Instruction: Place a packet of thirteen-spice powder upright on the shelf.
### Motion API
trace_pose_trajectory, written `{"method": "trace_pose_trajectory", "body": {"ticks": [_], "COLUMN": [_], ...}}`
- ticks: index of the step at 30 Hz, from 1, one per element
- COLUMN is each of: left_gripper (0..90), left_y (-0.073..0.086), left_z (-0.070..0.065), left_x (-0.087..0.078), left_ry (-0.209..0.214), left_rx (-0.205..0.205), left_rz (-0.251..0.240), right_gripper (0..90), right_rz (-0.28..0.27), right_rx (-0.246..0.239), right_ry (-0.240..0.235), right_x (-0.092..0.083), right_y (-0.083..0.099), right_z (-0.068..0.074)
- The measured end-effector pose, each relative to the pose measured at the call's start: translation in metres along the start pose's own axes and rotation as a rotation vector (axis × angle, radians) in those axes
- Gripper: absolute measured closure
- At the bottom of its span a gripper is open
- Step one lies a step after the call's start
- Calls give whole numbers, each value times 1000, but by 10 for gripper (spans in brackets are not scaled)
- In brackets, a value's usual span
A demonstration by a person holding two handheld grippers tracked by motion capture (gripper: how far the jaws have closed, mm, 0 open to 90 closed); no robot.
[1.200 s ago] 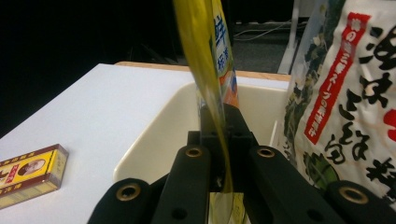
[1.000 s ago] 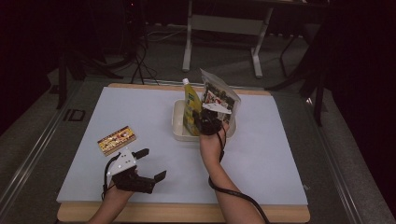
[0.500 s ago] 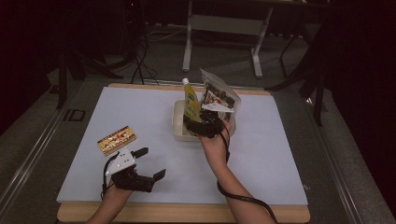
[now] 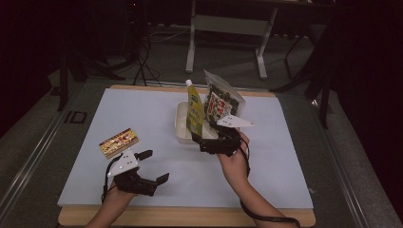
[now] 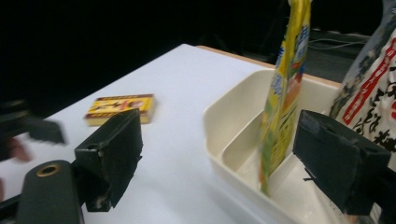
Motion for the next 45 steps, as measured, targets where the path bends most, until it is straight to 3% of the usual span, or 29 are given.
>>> {"method": "trace_pose_trajectory", "body": {"ticks": [4,7,12,20,27,30,34,38,45], "left_gripper": [4,3,3,38,40,41,51,69,95], "left_y": [-3,-5,-7,-8,-3,2,7,13,21], "left_z": [2,3,13,37,65,76,90,106,133], "left_x": [-3,-7,-18,-42,-66,-73,-81,-87,-87], "left_ry": [21,33,16,-75,-149,-172,-210,-247,-262], "left_rx": [-29,-40,-54,-35,-59,-64,-57,-44,-58], "left_rz": [26,42,53,76,148,179,196,212,253], "right_gripper": [172,171,162,139,121,119,107,107,109], "right_rz": [17,13,6,-9,-1,0,-14,-19,-42], "right_rx": [-7,-38,-71,-116,-108,-128,-96,-96,-104], "right_ry": [-54,-61,-76,-72,-111,-123,-165,-183,-233], "right_x": [-16,-28,-46,-75,-98,-106,-116,-123,-131], "right_y": [7,10,17,22,28,31,33,36,36], "right_z": [0,-1,-1,2,8,12,13,14,19]}}
Point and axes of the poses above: each handheld gripper's, and its own axes: x roughly forward along the jaws, y roughly out of its underside, z roughly to its left, the point moved 5 cm from there along x, roughly forward along the jaws, and after that the axes turned 1 degree about y, right-handed, at the moved point
